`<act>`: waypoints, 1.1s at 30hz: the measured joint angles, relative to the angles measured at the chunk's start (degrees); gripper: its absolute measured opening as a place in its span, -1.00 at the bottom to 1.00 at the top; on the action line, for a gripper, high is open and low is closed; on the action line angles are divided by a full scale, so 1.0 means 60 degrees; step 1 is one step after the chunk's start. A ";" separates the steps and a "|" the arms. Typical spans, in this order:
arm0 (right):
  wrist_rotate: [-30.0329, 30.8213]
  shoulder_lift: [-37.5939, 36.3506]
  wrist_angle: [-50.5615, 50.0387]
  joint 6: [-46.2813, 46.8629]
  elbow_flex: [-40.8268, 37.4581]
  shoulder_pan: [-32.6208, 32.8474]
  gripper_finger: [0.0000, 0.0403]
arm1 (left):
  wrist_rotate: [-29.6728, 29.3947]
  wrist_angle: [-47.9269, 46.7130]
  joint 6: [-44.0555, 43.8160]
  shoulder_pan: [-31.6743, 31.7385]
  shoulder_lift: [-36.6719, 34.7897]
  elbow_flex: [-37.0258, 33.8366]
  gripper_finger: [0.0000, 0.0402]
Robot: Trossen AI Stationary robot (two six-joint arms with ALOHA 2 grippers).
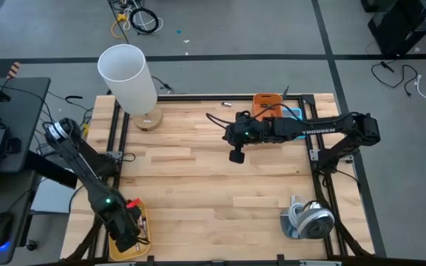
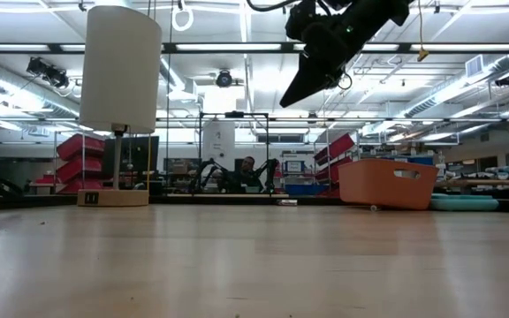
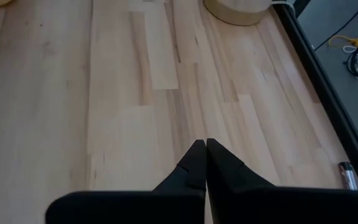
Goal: Sort batteries
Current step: Put the silver battery into the yellow bin
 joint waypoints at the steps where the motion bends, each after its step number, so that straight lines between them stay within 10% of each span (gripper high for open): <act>1: 0.0000 0.0000 -0.0003 0.0003 0.0000 0.0036 -1.00 | 0.0080 -0.0016 0.0024 -0.0001 0.0072 0.0000 -0.88; 33: 0.0006 0.0000 0.0236 0.0007 0.0004 0.0251 -1.00 | -0.0201 -0.0324 0.0171 0.0003 0.0211 0.0000 -0.52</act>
